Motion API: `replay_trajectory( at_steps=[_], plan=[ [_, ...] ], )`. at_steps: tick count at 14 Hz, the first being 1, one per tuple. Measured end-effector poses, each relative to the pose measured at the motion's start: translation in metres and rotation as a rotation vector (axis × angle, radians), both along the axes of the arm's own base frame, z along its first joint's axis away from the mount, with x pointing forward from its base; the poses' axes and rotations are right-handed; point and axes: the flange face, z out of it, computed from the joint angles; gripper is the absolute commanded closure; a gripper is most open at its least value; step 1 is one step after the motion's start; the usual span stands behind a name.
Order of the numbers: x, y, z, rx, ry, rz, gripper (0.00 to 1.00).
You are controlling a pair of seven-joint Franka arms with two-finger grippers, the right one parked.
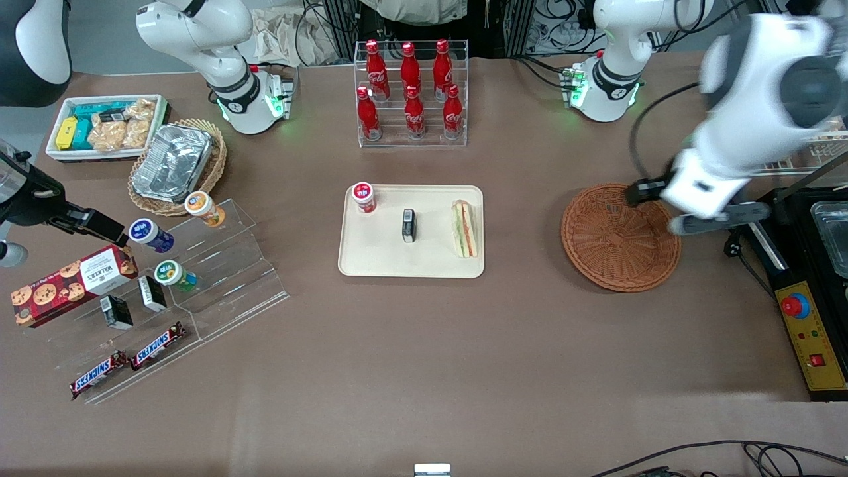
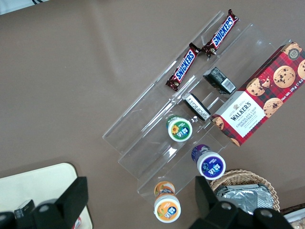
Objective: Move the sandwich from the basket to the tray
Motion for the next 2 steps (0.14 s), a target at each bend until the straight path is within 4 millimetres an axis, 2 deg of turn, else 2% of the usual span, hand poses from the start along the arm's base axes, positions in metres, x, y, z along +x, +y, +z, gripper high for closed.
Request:
replay_trajectory(
  at_steps=[1,2],
  plan=[
    [0.001,0.019,0.008,-0.013,0.005,0.001,0.00],
    [0.001,0.029,0.019,-0.017,0.006,-0.001,0.00]
  ],
)
